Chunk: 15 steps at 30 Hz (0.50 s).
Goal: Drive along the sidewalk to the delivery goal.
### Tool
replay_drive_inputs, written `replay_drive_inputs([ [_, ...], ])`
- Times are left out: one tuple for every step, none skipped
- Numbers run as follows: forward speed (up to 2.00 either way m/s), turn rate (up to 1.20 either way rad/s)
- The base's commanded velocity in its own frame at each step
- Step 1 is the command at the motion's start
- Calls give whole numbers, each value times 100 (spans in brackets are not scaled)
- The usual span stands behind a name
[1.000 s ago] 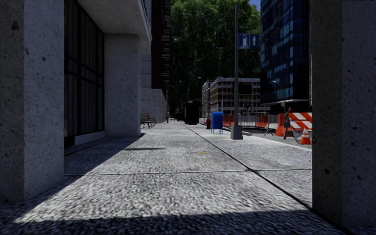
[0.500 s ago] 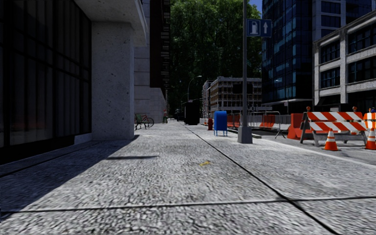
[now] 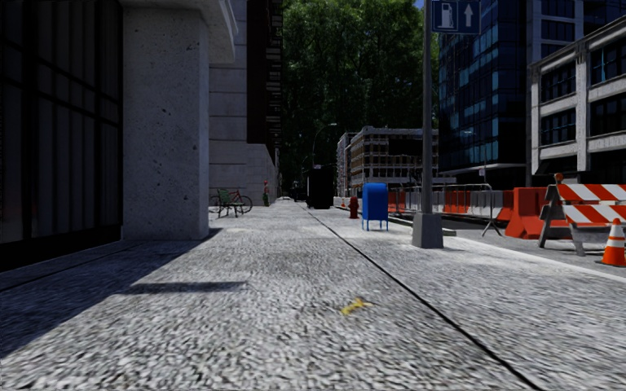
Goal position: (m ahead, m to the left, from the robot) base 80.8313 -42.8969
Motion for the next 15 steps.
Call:
replay_drive_inputs([
  [200,0],
  [200,0],
  [200,0],
  [200,0],
  [200,0],
  [200,0],
  [200,0],
  [200,0],
  [200,0],
  [200,0],
  [200,0],
  [200,0],
  [200,0],
  [200,0],
  [200,0],
])
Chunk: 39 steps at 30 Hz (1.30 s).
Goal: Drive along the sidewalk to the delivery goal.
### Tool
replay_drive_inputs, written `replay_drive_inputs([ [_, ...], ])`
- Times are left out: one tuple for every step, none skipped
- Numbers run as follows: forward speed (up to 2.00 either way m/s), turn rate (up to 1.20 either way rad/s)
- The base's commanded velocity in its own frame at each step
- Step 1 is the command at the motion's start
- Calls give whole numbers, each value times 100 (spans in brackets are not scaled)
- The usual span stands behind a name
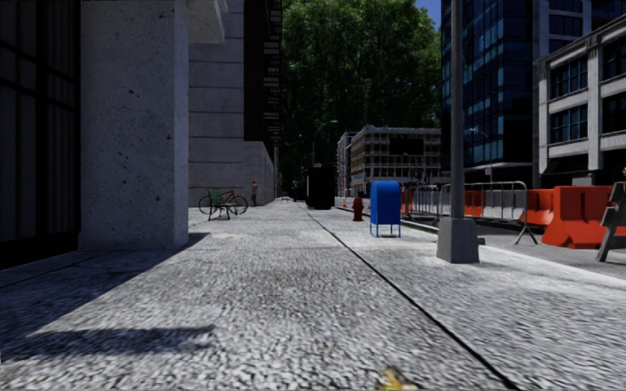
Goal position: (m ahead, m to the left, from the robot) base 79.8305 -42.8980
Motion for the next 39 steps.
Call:
replay_drive_inputs([
  [200,0],
  [200,0],
  [200,0],
  [200,0],
  [200,0],
  [200,0],
  [200,0],
  [200,0],
  [200,0],
  [200,0],
  [200,0],
  [200,0],
  [200,0],
  [200,0],
  [200,0],
  [200,0],
  [200,0],
  [200,0],
  [200,0],
  [200,0],
  [200,0],
  [200,0],
  [200,0],
  [200,0],
  [200,0],
  [200,0],
  [200,0],
  [200,0],
  [200,0],
  [200,0],
  [200,0],
  [200,0],
  [200,0],
  [200,0],
  [200,0],
  [200,0],
  [200,0],
  [200,0],
  [200,0],
])
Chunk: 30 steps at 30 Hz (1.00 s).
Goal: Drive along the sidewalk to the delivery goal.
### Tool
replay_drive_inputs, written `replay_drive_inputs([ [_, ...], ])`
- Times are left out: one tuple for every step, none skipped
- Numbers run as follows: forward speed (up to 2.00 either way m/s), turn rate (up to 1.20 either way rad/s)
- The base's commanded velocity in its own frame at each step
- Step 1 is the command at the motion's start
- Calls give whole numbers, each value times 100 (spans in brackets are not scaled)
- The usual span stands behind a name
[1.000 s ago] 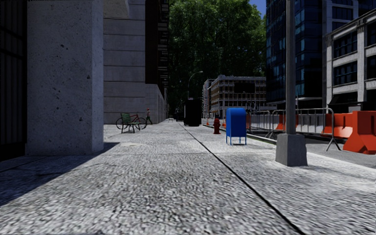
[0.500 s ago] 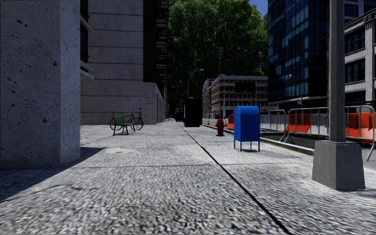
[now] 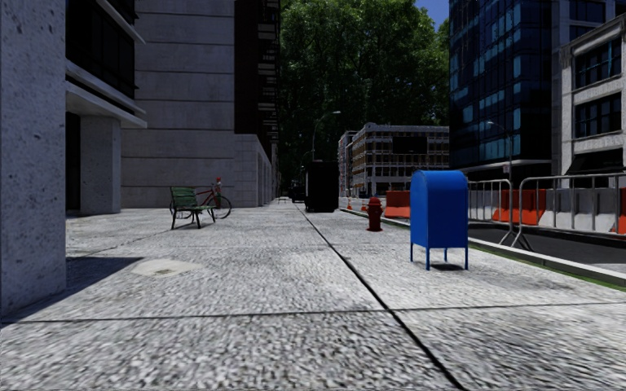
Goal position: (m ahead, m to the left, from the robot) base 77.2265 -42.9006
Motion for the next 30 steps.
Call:
replay_drive_inputs([
  [200,0],
  [200,0],
  [200,0],
  [200,0],
  [200,0],
  [200,0],
  [200,0],
  [200,0],
  [200,0],
  [200,0],
  [200,0],
  [200,0],
  [200,0],
  [200,0],
  [200,0],
  [200,0],
  [200,0],
  [200,0],
  [200,0],
  [200,0],
  [200,0],
  [200,0],
  [200,0],
  [200,0],
  [200,0],
  [200,0],
  [200,0],
  [200,0],
  [200,0],
  [200,0],
])
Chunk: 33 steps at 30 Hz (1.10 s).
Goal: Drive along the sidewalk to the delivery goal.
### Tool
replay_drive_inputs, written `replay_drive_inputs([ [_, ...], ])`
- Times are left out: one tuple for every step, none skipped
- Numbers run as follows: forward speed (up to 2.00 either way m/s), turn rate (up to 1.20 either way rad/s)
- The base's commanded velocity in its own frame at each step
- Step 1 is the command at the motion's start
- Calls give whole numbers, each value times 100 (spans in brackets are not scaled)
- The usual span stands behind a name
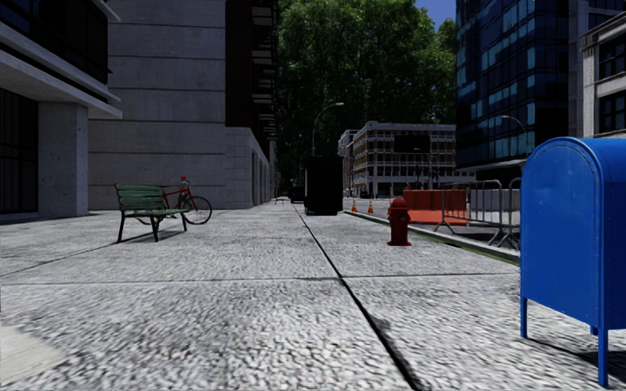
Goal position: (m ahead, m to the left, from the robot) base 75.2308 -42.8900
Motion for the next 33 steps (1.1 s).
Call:
replay_drive_inputs([
  [200,0],
  [200,0],
  [200,0],
  [200,5],
  [200,15],
  [200,22],
  [200,25],
  [200,25],
  [200,26],
  [200,27],
  [200,27],
  [200,27],
  [200,27],
  [200,27],
  [200,27],
  [200,27],
  [200,27],
  [200,27],
  [200,27],
  [200,27],
  [200,27],
  [200,22],
  [200,0],
  [200,0],
  [200,0],
  [200,0],
  [200,0],
  [200,0],
  [200,0],
  [200,0],
  [200,0],
  [200,0],
  [200,0],
])
